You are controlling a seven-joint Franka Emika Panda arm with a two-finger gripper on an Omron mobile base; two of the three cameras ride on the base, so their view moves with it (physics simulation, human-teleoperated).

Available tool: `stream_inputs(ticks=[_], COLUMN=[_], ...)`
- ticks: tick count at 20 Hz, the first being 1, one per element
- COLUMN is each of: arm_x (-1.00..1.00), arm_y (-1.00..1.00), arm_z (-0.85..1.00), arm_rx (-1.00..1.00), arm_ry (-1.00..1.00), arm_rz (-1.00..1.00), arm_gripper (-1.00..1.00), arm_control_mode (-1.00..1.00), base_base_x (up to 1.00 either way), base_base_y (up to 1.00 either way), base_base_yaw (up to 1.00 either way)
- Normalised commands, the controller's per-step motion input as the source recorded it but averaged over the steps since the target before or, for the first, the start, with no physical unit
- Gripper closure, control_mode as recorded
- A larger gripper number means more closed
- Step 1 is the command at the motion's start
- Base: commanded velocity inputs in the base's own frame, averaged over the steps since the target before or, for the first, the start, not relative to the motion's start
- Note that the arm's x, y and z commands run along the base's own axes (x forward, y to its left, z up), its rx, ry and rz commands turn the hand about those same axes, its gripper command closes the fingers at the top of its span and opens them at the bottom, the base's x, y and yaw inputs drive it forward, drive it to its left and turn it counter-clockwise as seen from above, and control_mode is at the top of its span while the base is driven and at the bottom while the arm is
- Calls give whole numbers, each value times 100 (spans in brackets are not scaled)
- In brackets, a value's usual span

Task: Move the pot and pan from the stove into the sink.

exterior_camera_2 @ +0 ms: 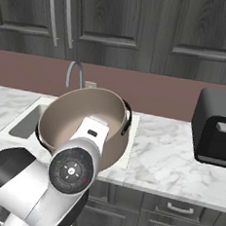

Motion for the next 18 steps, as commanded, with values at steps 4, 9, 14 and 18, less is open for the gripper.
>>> stream_inputs(ticks=[4,9,14,18], arm_x=[10,69,70,59], arm_y=[0,22,44,37], arm_z=[-1,-25,-27,-23], arm_rx=[0,0,0,0], arm_ry=[0,3,4,3], arm_rz=[0,-3,-9,-9], arm_gripper=[100,100,100,100], arm_control_mode=[-100,-100,-100,-100], base_base_x=[0,0,0,0], base_base_y=[0,0,0,0], base_base_yaw=[0,0,0,0])
